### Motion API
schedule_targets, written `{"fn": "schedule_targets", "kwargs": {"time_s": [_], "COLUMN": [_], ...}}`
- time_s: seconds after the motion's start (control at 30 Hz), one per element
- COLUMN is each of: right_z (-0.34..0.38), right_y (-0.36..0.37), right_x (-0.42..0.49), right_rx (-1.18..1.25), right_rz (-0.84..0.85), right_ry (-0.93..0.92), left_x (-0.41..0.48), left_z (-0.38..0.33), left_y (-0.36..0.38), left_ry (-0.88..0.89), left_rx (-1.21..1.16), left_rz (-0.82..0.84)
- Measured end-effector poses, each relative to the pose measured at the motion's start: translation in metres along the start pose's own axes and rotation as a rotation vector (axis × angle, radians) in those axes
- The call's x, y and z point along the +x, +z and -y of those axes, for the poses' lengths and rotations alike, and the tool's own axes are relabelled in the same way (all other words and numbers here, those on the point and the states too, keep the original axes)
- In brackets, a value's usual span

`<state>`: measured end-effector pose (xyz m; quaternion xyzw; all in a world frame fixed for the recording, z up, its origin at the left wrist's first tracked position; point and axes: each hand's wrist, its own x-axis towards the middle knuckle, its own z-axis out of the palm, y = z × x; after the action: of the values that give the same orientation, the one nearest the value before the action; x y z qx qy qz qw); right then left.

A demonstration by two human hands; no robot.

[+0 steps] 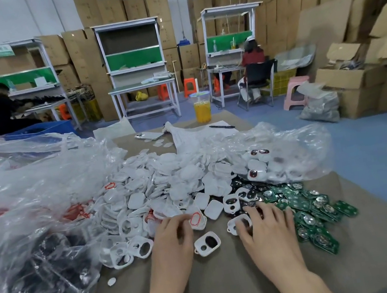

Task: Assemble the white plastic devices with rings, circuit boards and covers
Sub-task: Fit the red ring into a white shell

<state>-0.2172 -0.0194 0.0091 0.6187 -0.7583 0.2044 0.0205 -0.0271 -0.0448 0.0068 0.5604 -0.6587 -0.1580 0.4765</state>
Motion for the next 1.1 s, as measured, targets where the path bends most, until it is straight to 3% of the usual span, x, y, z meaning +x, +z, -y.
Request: {"fn": "schedule_targets", "kwargs": {"time_s": [0.33,0.53,0.7,0.77,0.97,1.1], "right_z": [0.002,-0.003,0.011,0.023,0.051,0.048], "right_y": [0.002,0.001,0.003,0.005,0.016,0.018], "right_x": [-0.002,-0.001,0.001,0.002,0.02,0.026], "right_rx": [0.033,-0.023,0.01,0.058,0.093,0.163], "right_rz": [-0.086,-0.051,-0.129,-0.167,-0.013,-0.017], "right_ry": [-0.006,0.015,-0.053,-0.127,-0.375,-0.327], "left_x": [-0.003,0.001,0.018,0.034,0.094,0.114], "left_z": [-0.003,0.002,0.019,0.027,0.054,0.078], "left_y": [-0.004,-0.011,-0.037,-0.057,-0.12,-0.138], "left_ry": [-0.03,0.188,0.159,0.119,-0.136,-0.28], "left_rx": [0.207,0.54,0.61,0.621,0.646,0.681], "left_rz": [-0.119,-0.104,-0.119,-0.094,0.016,0.138]}}
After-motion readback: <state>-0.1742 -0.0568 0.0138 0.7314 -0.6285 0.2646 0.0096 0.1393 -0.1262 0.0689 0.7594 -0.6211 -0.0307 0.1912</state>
